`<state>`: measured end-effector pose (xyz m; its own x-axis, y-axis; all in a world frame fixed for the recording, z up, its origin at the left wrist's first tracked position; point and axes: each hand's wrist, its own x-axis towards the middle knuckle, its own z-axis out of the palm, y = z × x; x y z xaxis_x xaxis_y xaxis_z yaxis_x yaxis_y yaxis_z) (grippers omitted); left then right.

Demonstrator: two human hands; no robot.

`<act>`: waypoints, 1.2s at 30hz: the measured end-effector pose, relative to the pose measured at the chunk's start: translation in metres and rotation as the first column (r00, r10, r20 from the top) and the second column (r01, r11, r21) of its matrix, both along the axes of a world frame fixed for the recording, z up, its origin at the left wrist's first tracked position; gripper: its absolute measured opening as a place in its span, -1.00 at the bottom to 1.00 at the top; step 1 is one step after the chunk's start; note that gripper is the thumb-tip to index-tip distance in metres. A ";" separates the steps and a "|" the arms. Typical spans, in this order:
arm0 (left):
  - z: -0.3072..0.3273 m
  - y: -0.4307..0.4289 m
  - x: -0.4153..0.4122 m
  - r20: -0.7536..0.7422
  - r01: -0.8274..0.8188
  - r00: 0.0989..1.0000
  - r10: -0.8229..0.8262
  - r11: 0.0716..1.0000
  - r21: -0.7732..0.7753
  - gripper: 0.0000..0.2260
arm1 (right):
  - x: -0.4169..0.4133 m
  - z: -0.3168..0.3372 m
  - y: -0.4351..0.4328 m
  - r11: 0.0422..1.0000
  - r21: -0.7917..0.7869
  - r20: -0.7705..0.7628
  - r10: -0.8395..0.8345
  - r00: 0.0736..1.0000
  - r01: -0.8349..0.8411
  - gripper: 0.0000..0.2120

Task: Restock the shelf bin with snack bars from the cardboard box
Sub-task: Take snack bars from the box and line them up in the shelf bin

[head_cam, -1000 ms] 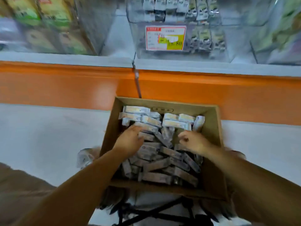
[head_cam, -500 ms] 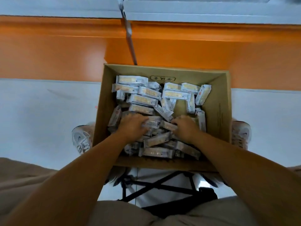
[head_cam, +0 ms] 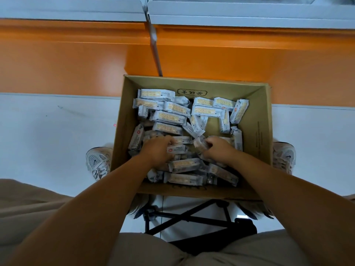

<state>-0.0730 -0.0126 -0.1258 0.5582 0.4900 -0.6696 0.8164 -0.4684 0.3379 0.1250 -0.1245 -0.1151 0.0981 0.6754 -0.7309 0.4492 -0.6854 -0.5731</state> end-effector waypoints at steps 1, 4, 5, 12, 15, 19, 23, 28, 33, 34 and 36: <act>0.001 0.000 -0.001 0.000 -0.012 1.000 0.012 1.000 0.005 -0.55 | -0.003 0.002 0.003 0.999 0.022 -0.033 0.046 0.998 -0.046 -0.78; 0.005 0.000 -0.002 0.014 -0.066 0.998 0.067 0.997 -0.036 -0.49 | -0.020 -0.003 0.004 0.972 -0.015 -0.092 0.232 0.968 -0.234 -0.91; 0.007 0.001 -0.003 0.025 -0.092 0.995 0.093 0.994 -0.067 -0.51 | -0.026 -0.007 0.002 0.953 -0.018 -0.054 0.302 0.952 -0.304 -0.79; 0.023 0.005 -0.009 0.068 -0.414 0.885 0.460 0.846 -0.336 -0.67 | -0.025 -0.014 -0.006 0.865 -0.050 0.284 0.492 0.823 -0.499 -0.56; 0.032 0.005 -0.008 0.042 -0.515 0.813 0.581 0.750 -0.416 -0.81 | -0.019 -0.002 -0.009 0.993 0.051 0.085 0.101 0.991 -0.106 -0.64; 0.051 0.002 0.004 0.070 -0.562 0.730 0.679 0.656 -0.505 -0.73 | -0.009 0.039 0.005 0.907 0.093 -0.239 -0.381 0.893 0.412 -0.61; 0.065 0.003 0.025 0.087 -0.532 0.617 0.782 0.497 -0.685 -0.26 | -0.013 0.072 0.018 0.836 0.117 -0.421 -0.447 0.789 0.536 -0.25; 0.138 -0.003 0.046 0.129 -0.427 0.532 0.837 0.397 -0.813 -0.83 | -0.016 0.102 0.022 0.838 0.097 -0.564 -0.398 0.724 0.536 -0.57; 0.178 0.022 0.049 0.295 -0.408 0.509 0.808 0.529 -0.744 -0.60 | -0.004 0.156 0.032 0.902 0.207 -0.496 -0.237 0.835 0.379 -0.73; 0.190 0.027 0.051 0.323 -0.412 0.522 0.789 0.565 -0.715 -0.46 | 0.001 0.173 0.035 0.918 0.253 -0.430 -0.177 0.886 0.306 -0.76; 0.217 0.039 0.055 0.385 -0.411 0.566 0.729 0.654 -0.635 -0.27 | 0.012 0.209 0.042 0.921 0.325 -0.231 -0.143 0.962 0.215 -0.67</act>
